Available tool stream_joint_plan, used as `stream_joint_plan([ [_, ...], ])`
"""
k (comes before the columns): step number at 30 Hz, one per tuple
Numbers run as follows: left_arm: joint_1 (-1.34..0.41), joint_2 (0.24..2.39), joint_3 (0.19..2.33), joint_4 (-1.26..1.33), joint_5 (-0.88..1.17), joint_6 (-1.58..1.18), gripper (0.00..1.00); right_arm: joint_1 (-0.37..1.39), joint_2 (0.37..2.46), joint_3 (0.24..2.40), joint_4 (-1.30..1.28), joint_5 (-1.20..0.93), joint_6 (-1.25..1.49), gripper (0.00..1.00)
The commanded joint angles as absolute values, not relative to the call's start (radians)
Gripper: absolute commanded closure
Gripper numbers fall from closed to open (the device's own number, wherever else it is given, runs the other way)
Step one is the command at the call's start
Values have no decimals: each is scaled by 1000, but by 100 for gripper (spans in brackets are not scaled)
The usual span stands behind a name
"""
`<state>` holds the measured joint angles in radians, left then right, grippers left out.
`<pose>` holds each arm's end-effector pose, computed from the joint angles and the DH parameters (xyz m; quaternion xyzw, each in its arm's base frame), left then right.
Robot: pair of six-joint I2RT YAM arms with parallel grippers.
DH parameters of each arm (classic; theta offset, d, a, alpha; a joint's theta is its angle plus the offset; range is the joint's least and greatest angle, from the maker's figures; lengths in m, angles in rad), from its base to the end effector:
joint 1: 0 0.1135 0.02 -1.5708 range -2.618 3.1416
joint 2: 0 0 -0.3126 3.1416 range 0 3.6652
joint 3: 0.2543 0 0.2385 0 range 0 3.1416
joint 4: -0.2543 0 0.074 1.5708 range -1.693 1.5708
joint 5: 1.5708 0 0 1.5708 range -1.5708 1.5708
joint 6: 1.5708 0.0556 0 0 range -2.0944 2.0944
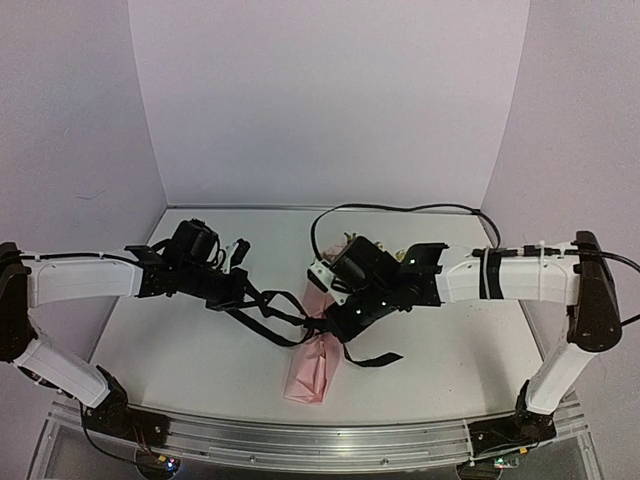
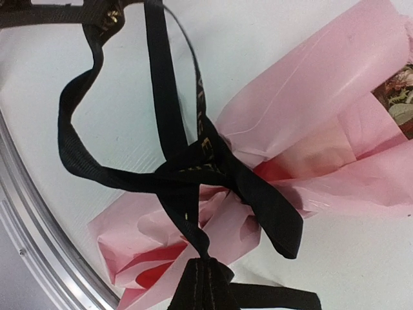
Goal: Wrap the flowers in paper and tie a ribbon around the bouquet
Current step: Tie the half-tied ribbon around the folded bouquet.
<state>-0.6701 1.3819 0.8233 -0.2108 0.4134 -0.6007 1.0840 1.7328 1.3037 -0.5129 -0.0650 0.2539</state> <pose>0.2045 -0.1905 0.2622 0.1113 0.8979 -0.3787 0.1951 0.1752 0.3388 0.2758 -0.3925 0.8657 0.2159 0.2233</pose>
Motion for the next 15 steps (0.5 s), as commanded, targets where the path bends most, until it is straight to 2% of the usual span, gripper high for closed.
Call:
stream_joint_plan([
  [1, -665, 1384, 816, -160, 444, -616, 100, 1070, 1658, 1255, -519, -61, 338, 100],
  [7, -684, 1385, 739, -112, 444, -685, 100, 1065, 1615, 1163, -510, -90, 392, 100],
  [15, -824, 1454, 676, -21, 342, -760, 100, 1065, 1591, 1070, -489, -88, 430, 100],
])
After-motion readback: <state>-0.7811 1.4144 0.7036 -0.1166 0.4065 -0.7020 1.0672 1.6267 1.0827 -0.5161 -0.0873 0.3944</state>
